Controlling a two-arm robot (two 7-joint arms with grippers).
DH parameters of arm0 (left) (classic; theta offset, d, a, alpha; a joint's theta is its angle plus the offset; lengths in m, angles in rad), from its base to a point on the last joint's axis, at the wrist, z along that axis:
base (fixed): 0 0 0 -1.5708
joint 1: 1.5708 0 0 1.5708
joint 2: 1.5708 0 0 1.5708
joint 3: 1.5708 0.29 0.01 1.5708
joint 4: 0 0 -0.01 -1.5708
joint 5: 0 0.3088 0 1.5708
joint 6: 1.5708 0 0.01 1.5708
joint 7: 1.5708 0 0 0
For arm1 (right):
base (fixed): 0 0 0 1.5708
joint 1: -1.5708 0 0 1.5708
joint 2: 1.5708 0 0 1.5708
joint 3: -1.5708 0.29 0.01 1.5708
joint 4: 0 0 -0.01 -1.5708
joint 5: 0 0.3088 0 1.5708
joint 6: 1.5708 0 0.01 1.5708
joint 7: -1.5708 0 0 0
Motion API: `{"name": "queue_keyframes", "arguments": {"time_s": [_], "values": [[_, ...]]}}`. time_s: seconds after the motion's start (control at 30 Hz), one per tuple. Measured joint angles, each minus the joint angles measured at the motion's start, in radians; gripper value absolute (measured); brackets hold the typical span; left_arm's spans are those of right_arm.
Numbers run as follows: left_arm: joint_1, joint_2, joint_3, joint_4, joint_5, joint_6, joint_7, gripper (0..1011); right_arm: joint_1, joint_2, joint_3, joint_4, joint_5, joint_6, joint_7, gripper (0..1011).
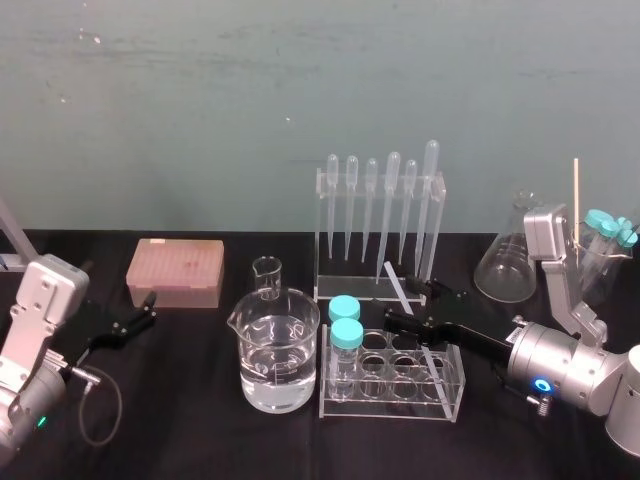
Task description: Pick up the stirring rod with one hand, then place it down.
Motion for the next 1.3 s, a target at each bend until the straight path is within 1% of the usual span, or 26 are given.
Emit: {"name": "queue_keyframes", "arguments": {"time_s": [0.03, 0.07, 0.17, 0.2, 0.23, 0.33, 0.4, 0.43, 0.5, 0.53, 0.6, 0.63, 0.73, 0.77, 0.87, 0.9, 0.97, 1.3], "values": [[0.0, 0.0, 0.0, 0.0, 0.0, 0.0, 0.0, 1000, 0.0, 0.0, 0.0, 0.0, 0.0, -0.001, 0.0, 916], [0.0, 0.0, 0.0, 0.0, 0.0, 0.0, 0.0, 1000, 0.0, 0.0, 0.0, 0.0, 0.0, -0.001, 0.0, 868], [0.0, 0.0, 0.0, 0.0, 0.0, 0.0, 0.0, 1000, 0.0, 0.0, 0.0, 0.0, 0.0, -0.002, 0.001, 788], [0.0, 0.0, 0.0, 0.0, 0.0, 0.0, 0.0, 1000, 0.0, 0.0, 0.0, 0.0, 0.0, -0.002, 0.001, 746], [0.0, 0.0, 0.0, 0.0, 0.0, 0.0, 0.0, 1000, 0.0, 0.0, 0.0, 0.0, 0.0, -0.002, 0.001, 746], [0.0, 0.0, 0.0, 0.0, 0.0, 0.0, 0.0, 1000, 0.0, 0.0, 0.0, 0.0, 0.0, -0.003, 0.001, 628], [0.0, 0.0, 0.0, 0.0, 0.0, 0.0, 0.0, 1000, 0.0, 0.0, 0.0, 0.0, 0.0, -0.003, 0.002, 595], [0.0, 0.0, 0.0, 0.0, 0.0, 0.0, 0.0, 1000, 0.0, 0.0, 0.0, 0.0, 0.0, -0.003, 0.002, 536], [0.0, 0.0, 0.0, 0.0, 0.0, 0.0, 0.0, 1000, 0.0, 0.0, 0.0, 0.0, 0.0, -0.003, 0.002, 487], [0.0, 0.0, 0.0, 0.0, 0.0, 0.0, 0.0, 1000, 0.0, 0.0, 0.0, 0.0, 0.0, -0.003, 0.002, 425], [0.0, 0.0, 0.0, 0.0, 0.0, 0.0, 0.0, 1000, 0.0, 0.0, 0.0, 0.0, 0.0, -0.004, 0.002, 392], [0.0, 0.0, 0.0, 0.0, 0.0, 0.0, 0.0, 1000, 0.0, 0.0, 0.0, 0.0, 0.0, -0.004, 0.002, 330], [0.0, 0.0, 0.0, 0.0, 0.0, 0.0, 0.0, 1000, 0.0, 0.0, 0.0, 0.0, 0.0, -0.004, 0.002, 264], [0.0, 0.0, 0.0, 0.0, 0.0, 0.0, 0.0, 1000, 0.0, 0.0, 0.0, 0.0, 0.0, -0.004, 0.002, 204], [0.0, 0.0, 0.0, 0.0, 0.0, 0.0, 0.0, 1000, 0.0, 0.0, 0.0, 0.0, 0.0, -0.004, 0.002, 147], [0.0, 0.0, 0.0, 0.0, 0.0, 0.0, 0.0, 1000, 0.0, 0.0, 0.0, 0.0, 0.0, -0.004, 0.002, 94], [0.0, 0.0, 0.0, 0.0, 0.0, 0.0, 0.0, 1000, 0.0, 0.0, 0.0, 0.0, 0.0, -0.004, 0.002, 71], [0.0, 0.0, 0.0, 0.0, 0.0, 0.0, 0.0, 1000, 0.0, 0.0, 0.0, 0.0, -0.002, -0.008, 0.002, 70]]}}
